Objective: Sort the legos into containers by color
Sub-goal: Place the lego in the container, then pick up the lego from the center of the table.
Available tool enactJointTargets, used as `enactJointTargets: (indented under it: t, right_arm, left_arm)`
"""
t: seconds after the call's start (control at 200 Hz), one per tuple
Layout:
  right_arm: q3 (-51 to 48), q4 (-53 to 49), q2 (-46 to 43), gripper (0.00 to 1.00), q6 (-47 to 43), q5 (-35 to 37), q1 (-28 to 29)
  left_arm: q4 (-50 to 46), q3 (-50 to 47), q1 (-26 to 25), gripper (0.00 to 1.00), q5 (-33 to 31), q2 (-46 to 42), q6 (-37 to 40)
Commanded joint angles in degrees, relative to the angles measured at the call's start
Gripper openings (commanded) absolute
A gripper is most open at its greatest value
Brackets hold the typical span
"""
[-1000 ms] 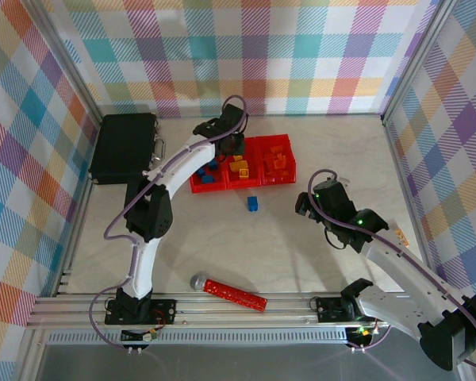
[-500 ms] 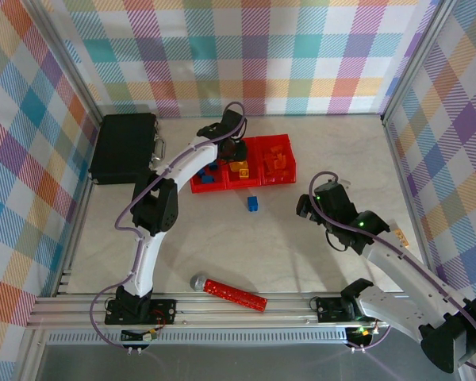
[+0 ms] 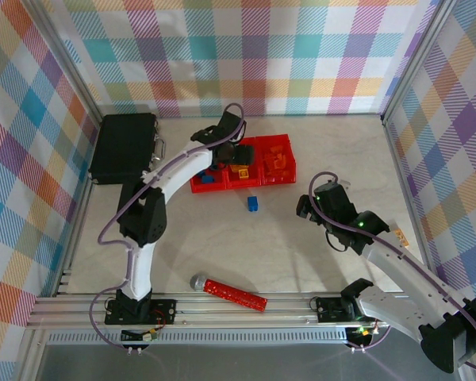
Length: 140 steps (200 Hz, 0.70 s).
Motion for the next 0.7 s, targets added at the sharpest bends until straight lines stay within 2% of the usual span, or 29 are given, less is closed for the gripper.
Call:
enactJointTargets:
  t: [0.0,0.19,0.29,0.54,0.695]
  right_arm:
    - [-0.73,0.57,0.01,0.99,0.2,0.1,-0.37]
    - [-0.64,1.5,1.79,0.99,0.25,-0.96,-0.39]
    - [-0.88,1.58,2.12,0.99,0.56,-1.4,-0.42]
    - [-1.82,0.3,-0.27,0.99,0.42,-0.02,-0.36]
    - [-2.42,0.3,-1.26,0.99,-0.05,0.27,-0.59]
  left_arm:
    - [1.56,-6.17,-3.0,0.77,-3.24,-6.76,-2.18]
    - [2.69,-15.23,-8.68,0.83,-6.95,-9.68,-8.27]
    - [3.8,-17.45,-9.46,0.84,-4.8,-8.32,-10.97]
    - [1.87,-15.58,-11.2,0.91,-7.67,-2.95,-14.74]
    - [2.3,-14.24,-11.54,0.91,-7.47,1.05,-18.07]
